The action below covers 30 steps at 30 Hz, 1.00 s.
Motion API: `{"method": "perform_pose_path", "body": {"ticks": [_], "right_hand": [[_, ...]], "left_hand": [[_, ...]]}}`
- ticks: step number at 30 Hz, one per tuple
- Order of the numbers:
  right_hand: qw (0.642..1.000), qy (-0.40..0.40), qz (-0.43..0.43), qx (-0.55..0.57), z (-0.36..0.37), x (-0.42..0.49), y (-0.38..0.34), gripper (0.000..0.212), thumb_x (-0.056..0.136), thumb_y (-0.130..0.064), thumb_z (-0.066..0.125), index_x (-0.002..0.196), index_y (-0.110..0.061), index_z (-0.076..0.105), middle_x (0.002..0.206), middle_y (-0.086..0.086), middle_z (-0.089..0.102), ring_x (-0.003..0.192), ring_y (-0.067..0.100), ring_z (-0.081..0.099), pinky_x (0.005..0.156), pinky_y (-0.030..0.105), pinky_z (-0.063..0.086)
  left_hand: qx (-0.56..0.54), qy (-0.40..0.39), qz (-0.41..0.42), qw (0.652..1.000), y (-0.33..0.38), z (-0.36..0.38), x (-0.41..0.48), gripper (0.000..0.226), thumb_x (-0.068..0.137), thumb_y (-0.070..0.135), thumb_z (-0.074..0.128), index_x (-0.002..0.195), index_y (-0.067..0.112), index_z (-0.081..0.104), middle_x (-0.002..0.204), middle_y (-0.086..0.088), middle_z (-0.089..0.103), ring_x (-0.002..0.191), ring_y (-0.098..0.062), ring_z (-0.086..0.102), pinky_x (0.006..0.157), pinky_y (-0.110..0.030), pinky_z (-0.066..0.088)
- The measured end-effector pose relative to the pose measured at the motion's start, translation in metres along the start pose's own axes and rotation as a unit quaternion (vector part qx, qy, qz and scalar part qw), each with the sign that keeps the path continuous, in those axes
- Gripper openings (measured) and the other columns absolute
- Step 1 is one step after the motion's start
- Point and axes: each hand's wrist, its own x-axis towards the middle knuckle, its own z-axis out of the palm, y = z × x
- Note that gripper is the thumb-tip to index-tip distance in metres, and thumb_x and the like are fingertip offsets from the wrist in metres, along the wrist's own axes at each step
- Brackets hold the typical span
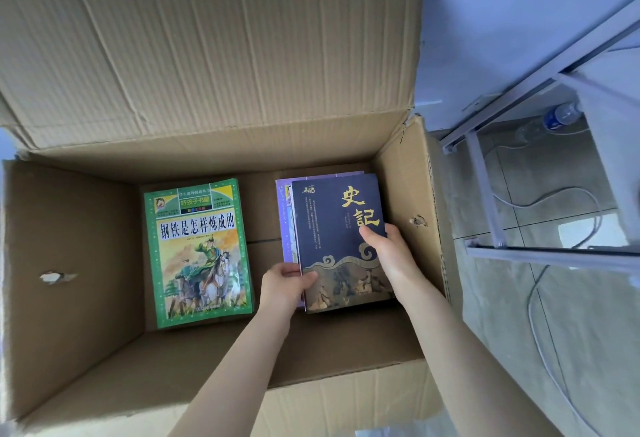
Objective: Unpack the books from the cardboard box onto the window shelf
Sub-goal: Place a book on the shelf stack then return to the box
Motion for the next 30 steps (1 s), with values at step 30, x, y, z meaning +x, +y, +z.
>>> {"method": "perform_pose_path", "body": {"ticks": [30], "right_hand": [[0.986, -0.083, -0.047, -0.135, -0.006, -0.037, -0.054, 0.031, 0.081, -0.027, 0.072, 0.107, -0.012, 0.063, 0.108, 0.003, 0.070, 0.098, 0.020, 0.067, 0.088, 0.039, 0.054]], "left_hand": [[0.000, -0.158, 0.079, 0.984, 0.022, -0.075, -0.037, 0.039, 0.068, 0.015, 0.082, 0.104, 0.020, 0.066, 0.094, 0.008, 0.075, 0.090, -0.013, 0.070, 0.089, -0.031, 0.052]]}}
